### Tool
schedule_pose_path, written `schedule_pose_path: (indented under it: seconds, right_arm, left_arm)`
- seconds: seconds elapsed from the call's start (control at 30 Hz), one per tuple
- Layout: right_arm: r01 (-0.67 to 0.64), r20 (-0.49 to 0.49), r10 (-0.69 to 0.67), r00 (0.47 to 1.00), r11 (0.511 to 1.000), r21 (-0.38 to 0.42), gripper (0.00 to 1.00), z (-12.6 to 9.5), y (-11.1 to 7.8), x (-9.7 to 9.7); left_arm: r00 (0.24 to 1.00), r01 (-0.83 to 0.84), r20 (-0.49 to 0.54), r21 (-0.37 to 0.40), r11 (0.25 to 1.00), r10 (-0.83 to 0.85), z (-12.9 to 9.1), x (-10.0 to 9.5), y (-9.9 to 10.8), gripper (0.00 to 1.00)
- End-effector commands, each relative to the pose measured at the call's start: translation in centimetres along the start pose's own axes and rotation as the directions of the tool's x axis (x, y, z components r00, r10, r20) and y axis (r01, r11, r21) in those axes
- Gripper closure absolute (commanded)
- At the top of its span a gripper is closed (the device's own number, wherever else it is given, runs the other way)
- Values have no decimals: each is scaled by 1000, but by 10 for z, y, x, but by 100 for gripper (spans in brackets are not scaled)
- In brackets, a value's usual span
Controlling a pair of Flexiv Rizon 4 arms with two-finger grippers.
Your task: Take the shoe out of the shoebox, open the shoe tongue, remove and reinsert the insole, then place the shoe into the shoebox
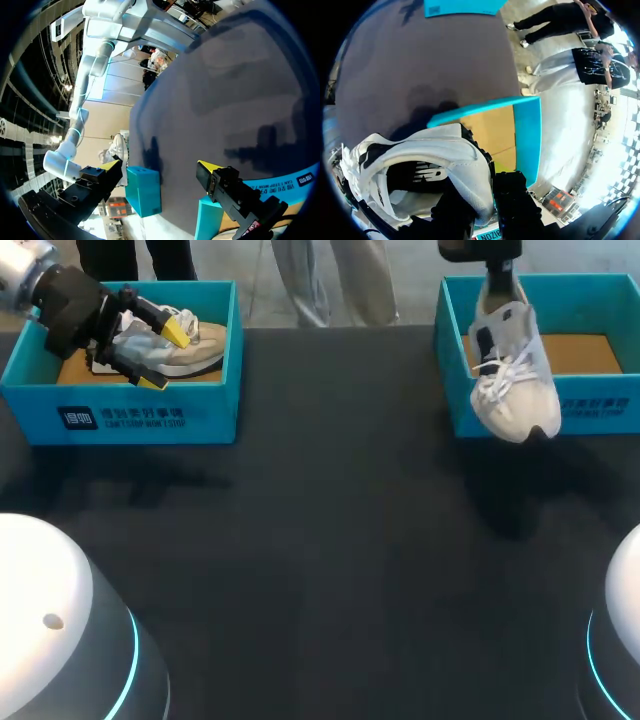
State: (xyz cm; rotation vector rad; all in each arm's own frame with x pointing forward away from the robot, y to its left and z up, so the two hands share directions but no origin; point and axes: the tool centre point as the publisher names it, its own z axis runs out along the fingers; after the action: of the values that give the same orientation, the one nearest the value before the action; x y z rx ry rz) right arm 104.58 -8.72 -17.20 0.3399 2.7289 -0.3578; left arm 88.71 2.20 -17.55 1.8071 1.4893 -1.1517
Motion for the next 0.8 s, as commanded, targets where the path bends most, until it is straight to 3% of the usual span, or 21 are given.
schedule_pose_path:
  seconds: [0.03, 0.63, 0.8]
  right_arm:
    - [-11, 17, 11, 1000, 1000, -16, 100, 6, -9, -7]
    - [-17, 16, 17, 1000, 1000, -13, 100, 6, -9, -7]
    - [-5, 25, 4, 1000, 999, 38, 100, 20, -30, -16]
  left_arm:
    - [1000, -1, -4, -2, 1000, 1, 0, 0, -1, 0]
    - [1000, -1, -4, -2, 1000, 1, 0, 0, -1, 0]
    - [1000, -1, -4, -2, 1000, 1, 0, 0, -1, 0]
